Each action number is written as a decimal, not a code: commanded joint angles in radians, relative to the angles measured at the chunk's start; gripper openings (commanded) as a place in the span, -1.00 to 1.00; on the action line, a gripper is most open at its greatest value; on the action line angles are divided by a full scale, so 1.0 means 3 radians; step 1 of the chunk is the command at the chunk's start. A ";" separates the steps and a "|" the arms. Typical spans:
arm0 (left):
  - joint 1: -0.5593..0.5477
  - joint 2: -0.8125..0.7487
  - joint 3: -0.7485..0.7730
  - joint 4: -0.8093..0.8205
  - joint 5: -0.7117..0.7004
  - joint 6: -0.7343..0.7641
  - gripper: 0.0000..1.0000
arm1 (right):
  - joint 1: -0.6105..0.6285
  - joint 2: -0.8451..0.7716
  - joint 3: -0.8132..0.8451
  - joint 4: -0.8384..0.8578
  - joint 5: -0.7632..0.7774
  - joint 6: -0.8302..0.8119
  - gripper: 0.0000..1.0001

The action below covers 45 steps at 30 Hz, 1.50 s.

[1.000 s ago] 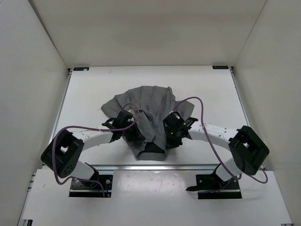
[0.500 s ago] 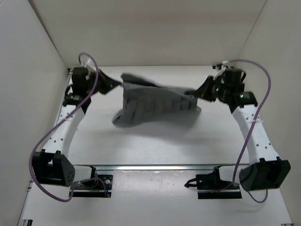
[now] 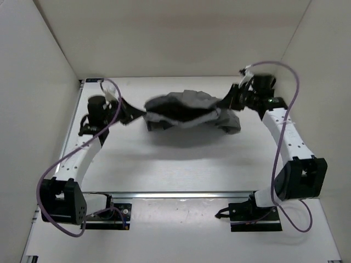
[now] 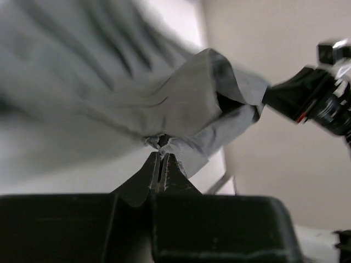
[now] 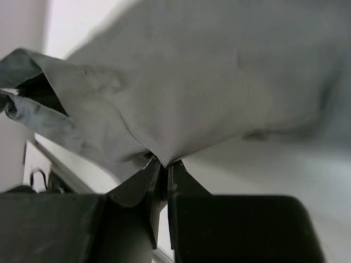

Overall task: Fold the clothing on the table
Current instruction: Flatten the skirt out

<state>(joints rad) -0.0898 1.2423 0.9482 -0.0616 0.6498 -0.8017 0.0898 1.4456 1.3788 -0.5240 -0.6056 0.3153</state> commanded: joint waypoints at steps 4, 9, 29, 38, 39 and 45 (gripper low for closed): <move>-0.0145 -0.0897 -0.1207 -0.0289 -0.0131 0.0192 -1.00 | 0.0115 -0.0701 -0.1236 0.0223 -0.0134 0.0007 -1.00; -0.0099 -0.1466 -0.0503 -0.0975 -0.0652 0.0427 -1.00 | 0.0273 -0.1304 -0.0854 -0.0114 0.0090 -0.0181 -1.00; -0.0217 -0.1139 0.0737 -0.1090 -0.1072 0.0612 -1.00 | 0.0272 -0.1444 -0.0228 0.0028 -0.0063 -0.0294 -1.00; -0.0156 -0.0046 0.1102 -0.0694 -0.1179 0.0964 -1.00 | 0.0549 0.0078 0.0837 0.0203 0.0320 -0.0575 -1.00; -0.0125 0.0167 0.1504 -0.0857 -0.1179 0.1066 -1.00 | 0.0565 0.0176 0.1315 0.0015 0.0362 -0.0651 -1.00; -0.0079 0.0778 0.2806 -0.1272 -0.1164 0.1195 -1.00 | 0.0325 0.0984 0.2858 -0.0533 0.0117 -0.0739 -1.00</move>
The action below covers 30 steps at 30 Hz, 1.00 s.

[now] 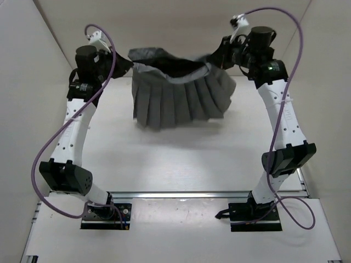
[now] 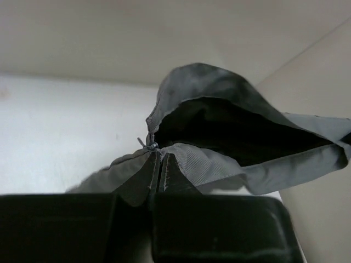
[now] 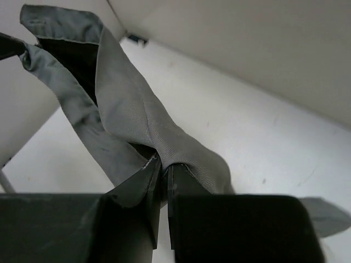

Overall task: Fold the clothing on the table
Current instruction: Flatten the skirt out

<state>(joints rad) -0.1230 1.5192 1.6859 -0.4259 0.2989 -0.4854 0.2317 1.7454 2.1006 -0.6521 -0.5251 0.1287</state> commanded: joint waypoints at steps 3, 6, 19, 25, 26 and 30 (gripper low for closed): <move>0.0011 -0.0369 -0.0370 0.0161 -0.0015 0.0074 -1.00 | -0.0241 -0.0040 -0.0092 0.0086 -0.0330 -0.0066 -1.00; 0.0026 -0.0605 -0.1200 0.0570 0.0067 -0.0176 -1.00 | -0.0271 -0.0198 -0.1064 0.0429 -0.0407 0.0031 -1.00; 0.0047 -0.1765 -0.4080 0.0684 0.0139 -0.0842 0.54 | -0.0241 -0.1199 -0.4255 0.1228 -0.0060 0.1059 0.11; -0.0075 -0.1996 -0.4183 0.0387 -0.0004 -0.0897 0.60 | -0.0200 -0.1436 -0.4583 0.1187 -0.0024 0.1140 0.35; -0.0101 -0.2006 -0.4198 0.0356 -0.0019 -0.0898 0.60 | -0.0185 -0.1426 -0.4588 0.1177 0.0057 0.1156 0.34; -0.0254 -0.2119 -0.4285 0.0101 -0.0163 -0.0928 0.59 | 0.0035 -0.1426 -0.4594 0.0901 0.0374 0.1176 0.36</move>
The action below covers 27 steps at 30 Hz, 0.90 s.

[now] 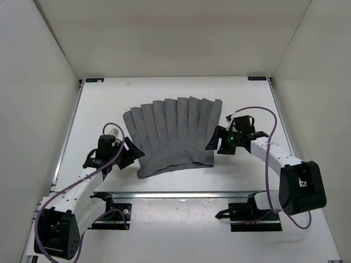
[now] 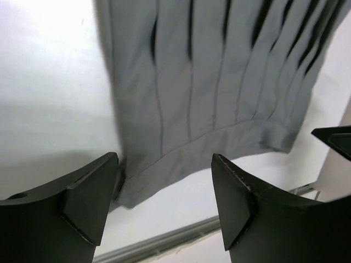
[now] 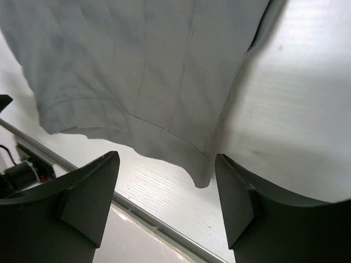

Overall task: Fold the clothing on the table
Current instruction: Flatten the skirt out

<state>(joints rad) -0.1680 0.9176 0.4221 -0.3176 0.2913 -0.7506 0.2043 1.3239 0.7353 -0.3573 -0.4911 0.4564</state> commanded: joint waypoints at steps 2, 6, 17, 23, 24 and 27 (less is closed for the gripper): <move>-0.0176 -0.0241 -0.0118 -0.0348 -0.0214 -0.0085 0.56 | 0.0178 -0.0061 -0.0124 -0.0067 0.0272 0.0130 0.36; -0.0294 -0.0333 -0.0307 -0.0414 -0.0255 -0.0162 0.54 | 0.0306 -0.0041 -0.0293 0.0040 0.0364 0.0191 0.29; -0.0560 -0.0200 -0.0471 -0.0358 -0.0347 -0.0224 0.51 | 0.0424 0.0112 -0.0523 0.0321 0.0379 0.0289 -0.08; -0.0621 -0.0124 -0.0517 -0.0322 -0.0413 -0.0228 0.49 | 0.0429 0.0143 -0.0503 0.0373 0.0334 0.0273 -0.89; -0.0662 -0.0083 -0.0527 -0.0292 -0.0424 -0.0213 0.41 | 0.0424 0.0158 -0.0513 0.0373 0.0348 0.0288 -1.00; -0.0723 0.0019 -0.0522 -0.0194 -0.0419 -0.0198 -0.24 | 0.0434 0.0153 -0.0533 0.0429 0.0318 0.0274 -0.99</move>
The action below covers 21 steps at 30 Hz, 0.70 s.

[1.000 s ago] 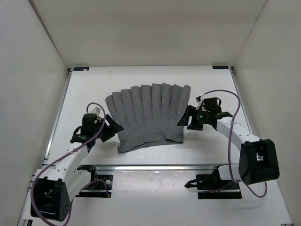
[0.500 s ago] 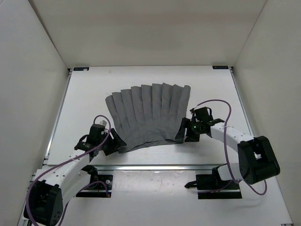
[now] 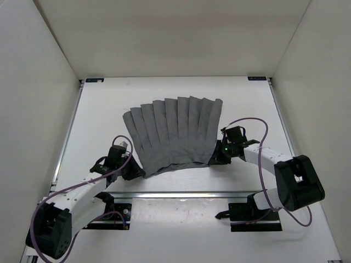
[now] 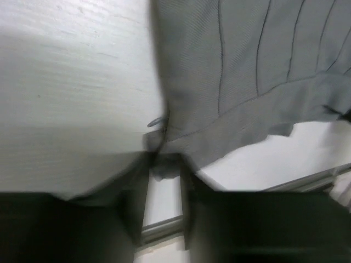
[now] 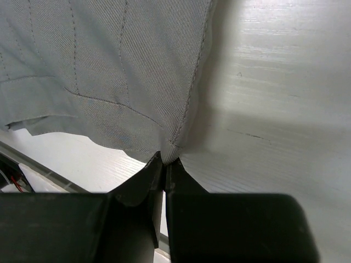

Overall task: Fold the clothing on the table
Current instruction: Flatten the skirt out

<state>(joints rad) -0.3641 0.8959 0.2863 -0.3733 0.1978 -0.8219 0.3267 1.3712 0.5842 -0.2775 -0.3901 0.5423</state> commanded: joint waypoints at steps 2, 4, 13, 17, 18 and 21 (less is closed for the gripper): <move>-0.0105 0.0143 -0.0029 0.0043 -0.0133 0.0030 -0.89 | 0.0061 0.0016 -0.0030 0.0168 -0.0060 -0.0008 -1.00; -0.0136 0.0173 0.0012 0.0078 -0.0184 0.0030 -1.00 | 0.0077 0.0006 -0.0030 0.0158 -0.0085 -0.0028 -1.00; 0.0165 0.0102 0.0324 -0.0432 -0.0302 0.0428 -1.00 | -0.0133 -0.0229 -0.0117 -0.0072 -0.0147 -0.0197 -1.00; 0.0196 0.0041 0.0324 -0.0499 -0.0342 0.0449 -1.00 | -0.0281 -0.0332 -0.0183 -0.0118 -0.0218 -0.0223 -1.00; 0.0201 0.0015 0.0314 -0.0499 -0.0307 0.0429 -1.00 | -0.0301 -0.0367 -0.0199 -0.0113 -0.0234 -0.0248 -1.00; 0.0227 -0.0066 0.0278 -0.0520 -0.0200 0.0372 -0.11 | -0.0276 -0.0363 -0.0214 -0.0103 -0.0254 -0.0233 -1.00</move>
<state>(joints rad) -0.3069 0.9085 0.3565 -0.4942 0.1322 -0.7040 0.2462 1.2823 0.5262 -0.3069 -0.4606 0.4919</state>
